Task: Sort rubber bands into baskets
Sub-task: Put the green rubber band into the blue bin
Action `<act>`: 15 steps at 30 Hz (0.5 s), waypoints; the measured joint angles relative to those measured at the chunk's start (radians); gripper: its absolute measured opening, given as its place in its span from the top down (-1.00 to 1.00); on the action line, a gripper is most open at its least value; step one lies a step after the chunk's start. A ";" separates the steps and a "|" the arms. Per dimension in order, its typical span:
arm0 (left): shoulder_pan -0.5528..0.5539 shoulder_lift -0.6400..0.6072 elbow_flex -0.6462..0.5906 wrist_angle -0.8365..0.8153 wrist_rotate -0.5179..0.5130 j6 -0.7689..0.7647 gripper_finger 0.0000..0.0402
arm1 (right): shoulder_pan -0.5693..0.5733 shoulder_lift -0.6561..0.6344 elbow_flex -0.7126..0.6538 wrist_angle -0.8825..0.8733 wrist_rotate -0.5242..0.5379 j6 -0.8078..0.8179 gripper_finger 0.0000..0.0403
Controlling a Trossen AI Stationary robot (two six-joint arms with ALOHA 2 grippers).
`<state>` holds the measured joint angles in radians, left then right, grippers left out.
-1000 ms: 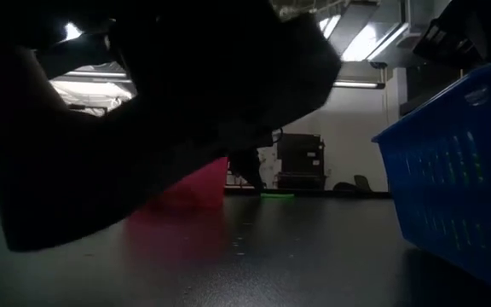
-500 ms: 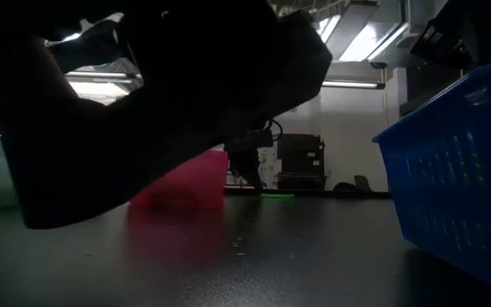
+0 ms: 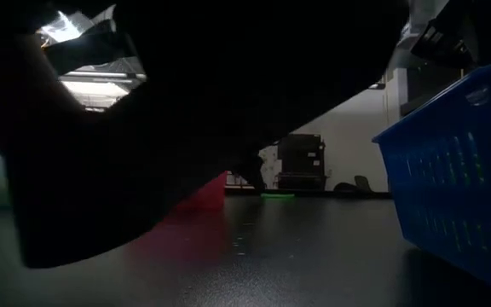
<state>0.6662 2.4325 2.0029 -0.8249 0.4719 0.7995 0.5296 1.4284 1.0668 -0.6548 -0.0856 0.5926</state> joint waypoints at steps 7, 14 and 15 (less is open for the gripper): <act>-0.004 0.000 0.000 0.002 0.014 0.002 0.36 | 0.000 0.000 0.000 0.000 0.044 -0.001 0.34; -0.034 -0.060 0.009 -0.047 0.009 -0.031 0.36 | -0.104 0.000 0.000 -0.016 0.164 -0.087 0.34; -0.036 -0.081 0.010 -0.059 0.005 -0.031 0.36 | -0.130 0.000 0.000 -0.024 0.161 -0.117 0.34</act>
<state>0.6298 2.3514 2.0125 -0.8836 0.4773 0.7683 0.3992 1.4284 1.0668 -0.6787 0.0749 0.4755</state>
